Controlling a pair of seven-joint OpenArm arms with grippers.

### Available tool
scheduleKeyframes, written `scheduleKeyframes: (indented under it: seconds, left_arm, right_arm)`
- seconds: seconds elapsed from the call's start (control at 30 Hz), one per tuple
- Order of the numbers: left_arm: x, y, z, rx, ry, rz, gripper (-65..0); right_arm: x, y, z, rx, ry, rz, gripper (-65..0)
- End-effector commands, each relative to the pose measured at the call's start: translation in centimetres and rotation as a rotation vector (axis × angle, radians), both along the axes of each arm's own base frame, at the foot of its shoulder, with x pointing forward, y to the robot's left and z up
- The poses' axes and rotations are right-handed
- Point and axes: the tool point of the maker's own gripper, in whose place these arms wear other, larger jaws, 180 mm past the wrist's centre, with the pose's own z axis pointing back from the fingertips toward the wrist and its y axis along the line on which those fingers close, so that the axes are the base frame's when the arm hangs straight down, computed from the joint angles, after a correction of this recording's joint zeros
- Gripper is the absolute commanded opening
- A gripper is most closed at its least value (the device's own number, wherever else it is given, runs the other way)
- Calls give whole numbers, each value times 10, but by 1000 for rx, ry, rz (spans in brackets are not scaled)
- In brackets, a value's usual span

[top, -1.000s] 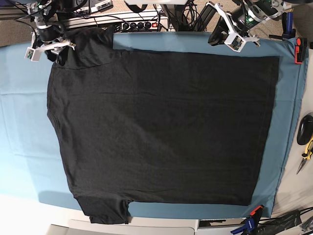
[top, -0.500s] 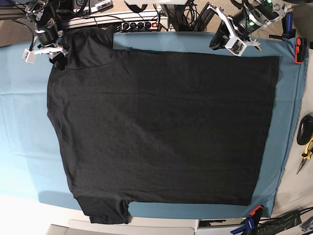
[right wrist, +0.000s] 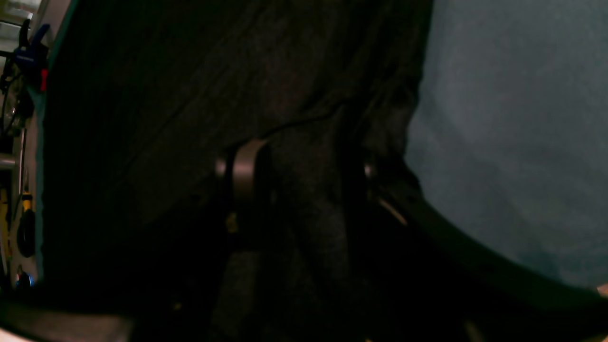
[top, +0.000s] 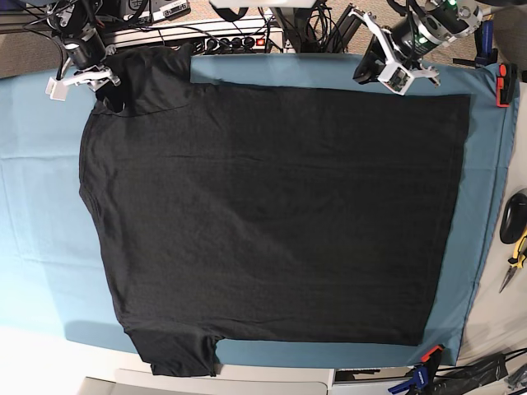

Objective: Fold the T-shirt properly
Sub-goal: 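Grasp the shirt's shoulder corners with both grippers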

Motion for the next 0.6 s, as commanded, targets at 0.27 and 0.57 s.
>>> scheduleKeyframes:
  seconds: [0.27,0.57]
  left_arm:
    - [6,-3,10,-20,-40,-5,-608]
    - [9,0,10,-12,-39,8,-608]
  right_arm:
    - [-37,3,-17,-2,129,30,-397]
    - [-43,-8,-20,-79,149,15,-397]
